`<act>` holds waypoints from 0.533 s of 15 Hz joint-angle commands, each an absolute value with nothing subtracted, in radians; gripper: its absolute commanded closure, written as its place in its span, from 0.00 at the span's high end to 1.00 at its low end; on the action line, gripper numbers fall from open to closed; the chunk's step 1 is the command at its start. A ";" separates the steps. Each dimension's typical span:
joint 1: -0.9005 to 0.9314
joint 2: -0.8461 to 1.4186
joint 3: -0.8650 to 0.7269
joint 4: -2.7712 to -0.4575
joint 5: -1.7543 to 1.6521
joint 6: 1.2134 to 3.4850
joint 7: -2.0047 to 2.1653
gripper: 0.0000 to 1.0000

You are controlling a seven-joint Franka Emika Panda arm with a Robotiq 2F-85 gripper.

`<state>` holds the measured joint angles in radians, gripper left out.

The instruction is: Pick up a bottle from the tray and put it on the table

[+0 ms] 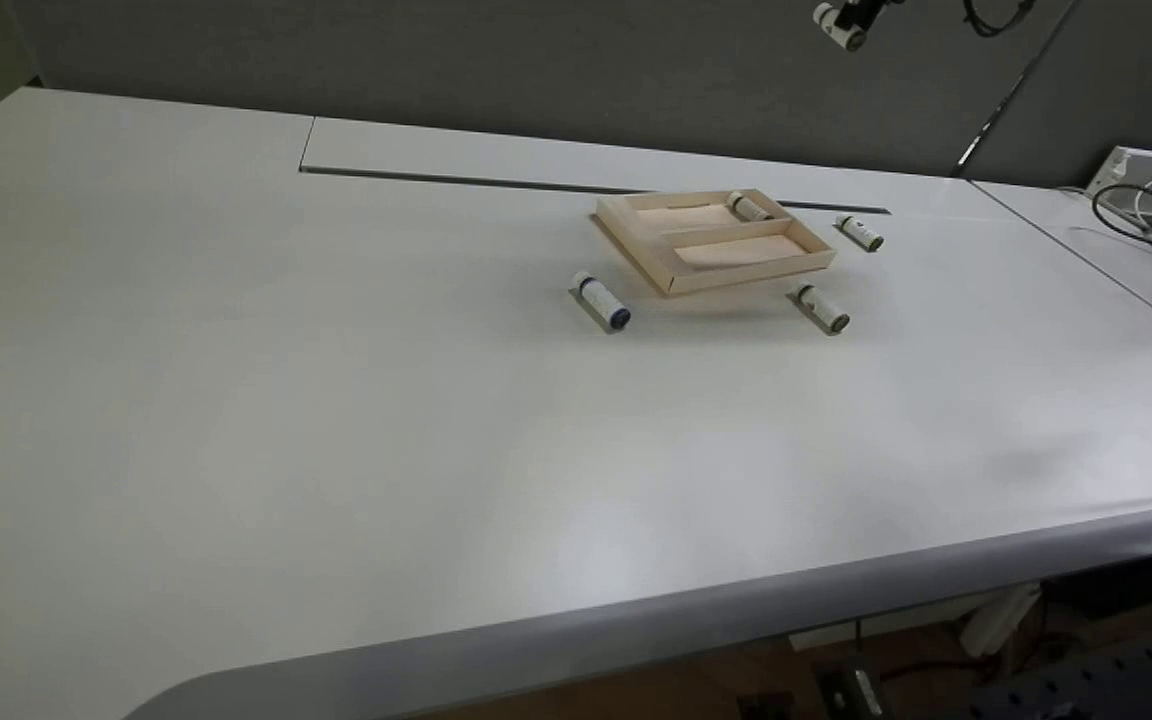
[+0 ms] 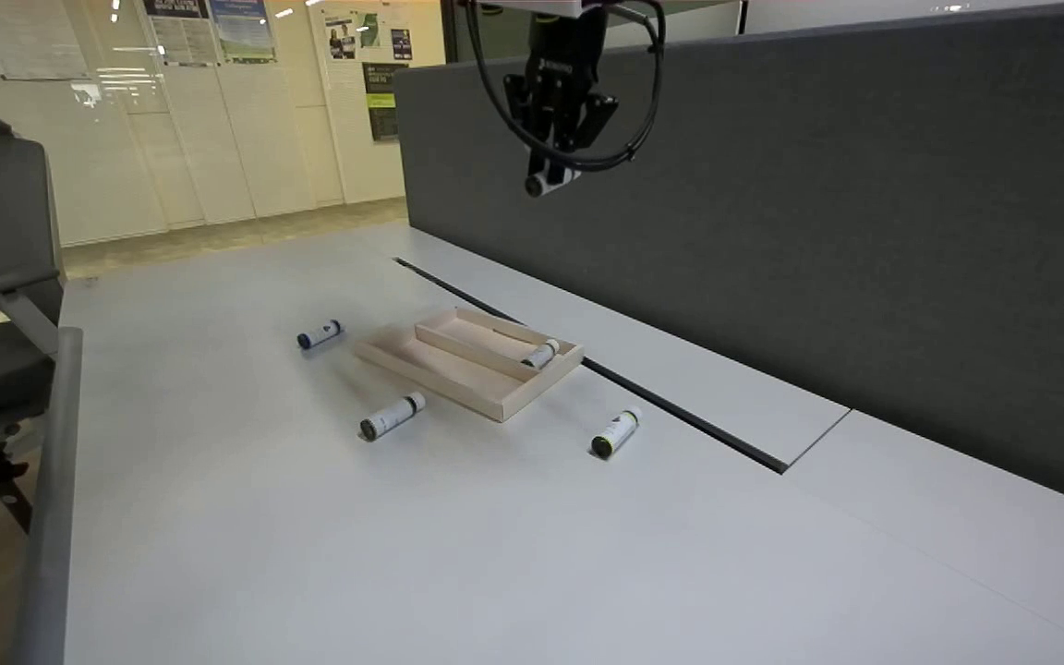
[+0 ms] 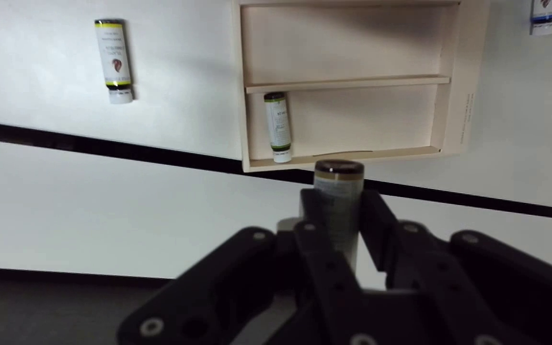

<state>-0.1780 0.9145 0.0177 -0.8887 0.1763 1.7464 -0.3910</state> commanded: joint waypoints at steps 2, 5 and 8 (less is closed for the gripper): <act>-0.230 0.733 0.010 -1.175 0.204 1.788 -0.402 0.07; -0.254 0.660 0.002 -1.312 0.193 1.796 -0.423 0.07; -0.264 0.711 0.008 -1.249 0.181 1.769 -0.423 0.07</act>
<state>-0.2612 0.7076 0.0044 -1.2582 0.1831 1.7733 -0.4245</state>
